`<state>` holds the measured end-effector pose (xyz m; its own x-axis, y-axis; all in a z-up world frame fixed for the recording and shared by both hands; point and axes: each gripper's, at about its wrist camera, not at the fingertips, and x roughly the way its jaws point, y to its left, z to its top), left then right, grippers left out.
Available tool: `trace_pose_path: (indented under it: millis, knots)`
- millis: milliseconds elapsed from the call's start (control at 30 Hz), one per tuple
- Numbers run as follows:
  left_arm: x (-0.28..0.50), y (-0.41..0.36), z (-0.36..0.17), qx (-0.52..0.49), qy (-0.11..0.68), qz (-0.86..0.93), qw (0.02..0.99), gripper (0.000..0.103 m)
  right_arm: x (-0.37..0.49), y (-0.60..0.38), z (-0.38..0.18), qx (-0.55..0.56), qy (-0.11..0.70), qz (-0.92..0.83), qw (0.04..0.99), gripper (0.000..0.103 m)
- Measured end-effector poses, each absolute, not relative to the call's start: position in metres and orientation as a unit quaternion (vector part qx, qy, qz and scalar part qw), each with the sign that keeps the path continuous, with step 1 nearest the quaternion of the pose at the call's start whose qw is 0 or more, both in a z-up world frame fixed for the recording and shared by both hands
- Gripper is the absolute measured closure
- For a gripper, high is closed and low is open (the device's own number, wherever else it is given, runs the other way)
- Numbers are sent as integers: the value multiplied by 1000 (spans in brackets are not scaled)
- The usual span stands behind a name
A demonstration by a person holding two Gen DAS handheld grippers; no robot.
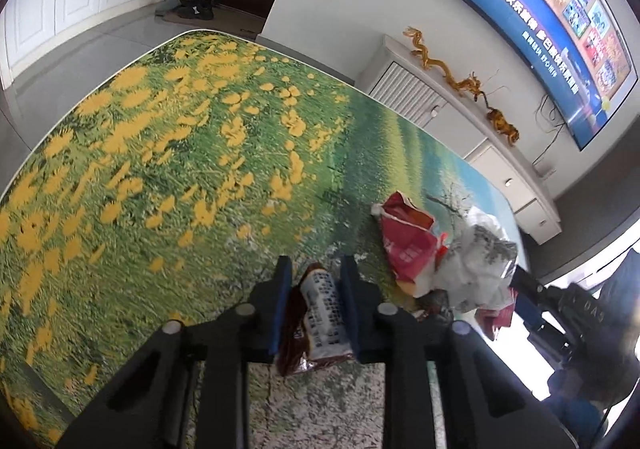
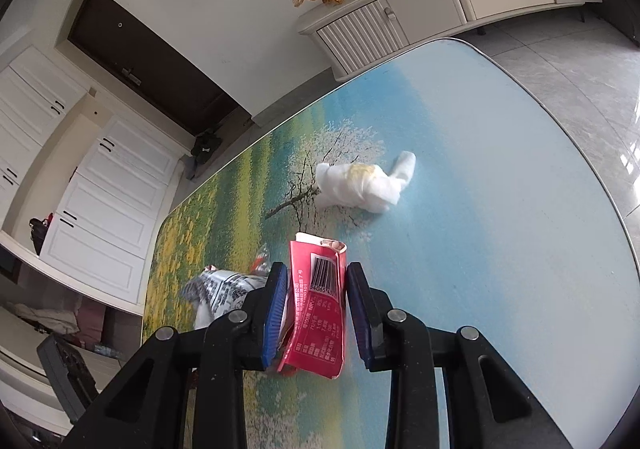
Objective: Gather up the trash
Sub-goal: 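Grasp a small silver wrapper with the left tool while the right tool grasps the red carton, then carry both items over the white bin and open both tools to drop them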
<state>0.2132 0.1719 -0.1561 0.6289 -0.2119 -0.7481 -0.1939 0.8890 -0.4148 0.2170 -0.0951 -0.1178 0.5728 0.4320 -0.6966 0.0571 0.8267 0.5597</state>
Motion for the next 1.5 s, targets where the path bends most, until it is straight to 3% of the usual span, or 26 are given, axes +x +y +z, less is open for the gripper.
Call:
trace_pose_path:
  millis: [233, 833, 1500]
  knots:
    - [201, 165, -144, -234, 417, -39, 877, 91, 193, -99, -109, 265, 439, 118, 850, 74]
    - [164, 130, -79, -223, 375, -78, 896, 92, 137, -143, -72, 281, 384, 123, 871, 74]
    - [145, -1, -43, -182, 379, -222, 880, 92, 55, -253, -44, 309, 310, 41, 898, 74]
